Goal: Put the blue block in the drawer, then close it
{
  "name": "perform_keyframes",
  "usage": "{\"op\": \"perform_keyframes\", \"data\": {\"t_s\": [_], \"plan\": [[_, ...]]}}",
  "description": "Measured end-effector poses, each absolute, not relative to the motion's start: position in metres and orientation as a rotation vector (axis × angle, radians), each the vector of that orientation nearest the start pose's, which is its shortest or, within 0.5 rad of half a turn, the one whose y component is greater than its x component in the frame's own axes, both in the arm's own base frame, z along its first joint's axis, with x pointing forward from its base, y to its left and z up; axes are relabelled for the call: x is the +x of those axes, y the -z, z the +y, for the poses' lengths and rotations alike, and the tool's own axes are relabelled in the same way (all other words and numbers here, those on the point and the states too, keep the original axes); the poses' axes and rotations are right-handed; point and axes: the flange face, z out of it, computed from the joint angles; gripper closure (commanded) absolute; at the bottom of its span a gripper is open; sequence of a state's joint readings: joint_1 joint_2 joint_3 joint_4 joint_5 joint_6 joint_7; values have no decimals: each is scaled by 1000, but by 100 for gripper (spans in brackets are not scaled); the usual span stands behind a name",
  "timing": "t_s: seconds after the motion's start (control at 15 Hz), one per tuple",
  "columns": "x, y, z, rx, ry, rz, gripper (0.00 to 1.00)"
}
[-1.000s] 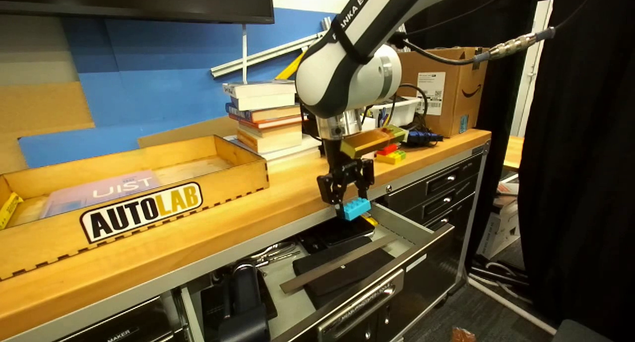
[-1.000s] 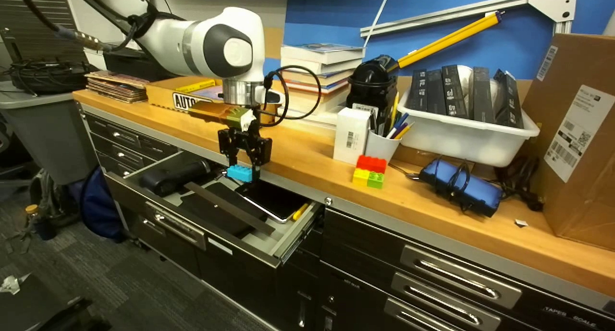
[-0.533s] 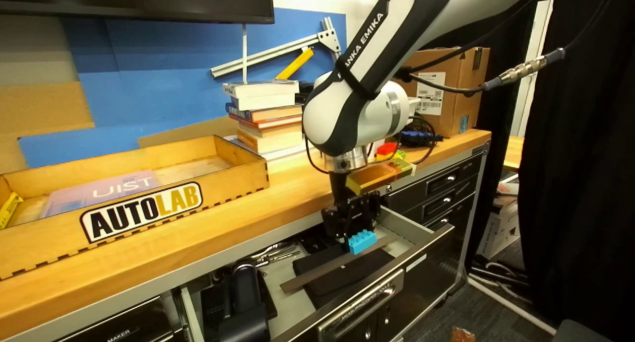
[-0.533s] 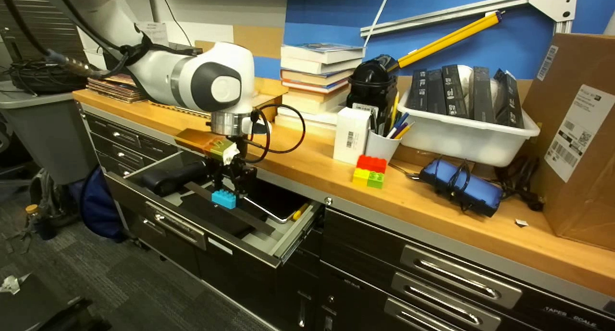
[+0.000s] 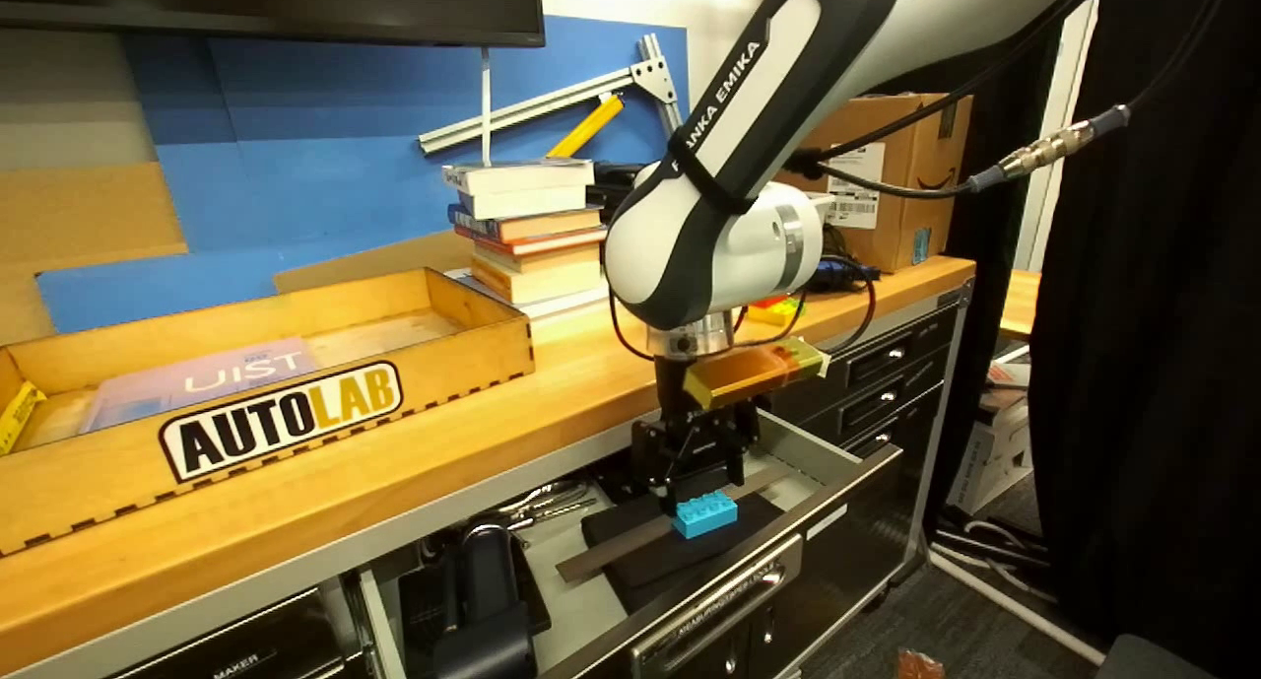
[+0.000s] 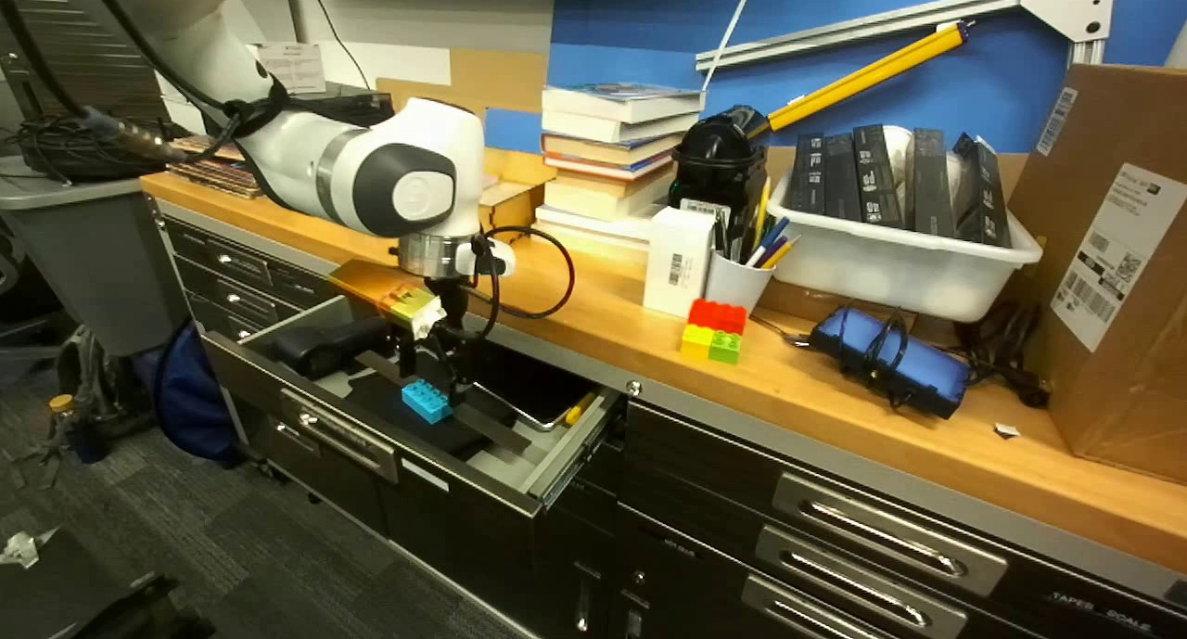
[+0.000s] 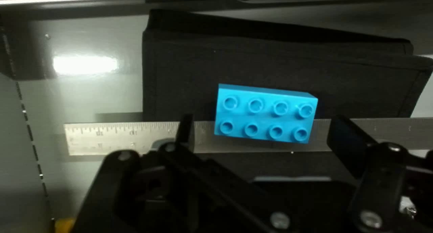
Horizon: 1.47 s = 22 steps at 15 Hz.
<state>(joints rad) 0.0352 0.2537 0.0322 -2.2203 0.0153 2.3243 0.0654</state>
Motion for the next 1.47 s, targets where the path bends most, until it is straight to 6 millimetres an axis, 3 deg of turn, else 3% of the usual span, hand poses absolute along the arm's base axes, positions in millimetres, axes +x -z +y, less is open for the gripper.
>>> {"op": "perform_keyframes", "data": {"t_s": [0.2, 0.53, 0.8, 1.0, 1.47], "plan": [[523, -260, 24, -3128, -231, 69, 0], [489, -274, -4, -3128, -292, 173, 0], [461, -257, -24, -3115, -380, 237, 0], [452, -251, -32, -3104, -424, 264, 0], [435, -255, -49, -3075, -548, 317, 0]]}}
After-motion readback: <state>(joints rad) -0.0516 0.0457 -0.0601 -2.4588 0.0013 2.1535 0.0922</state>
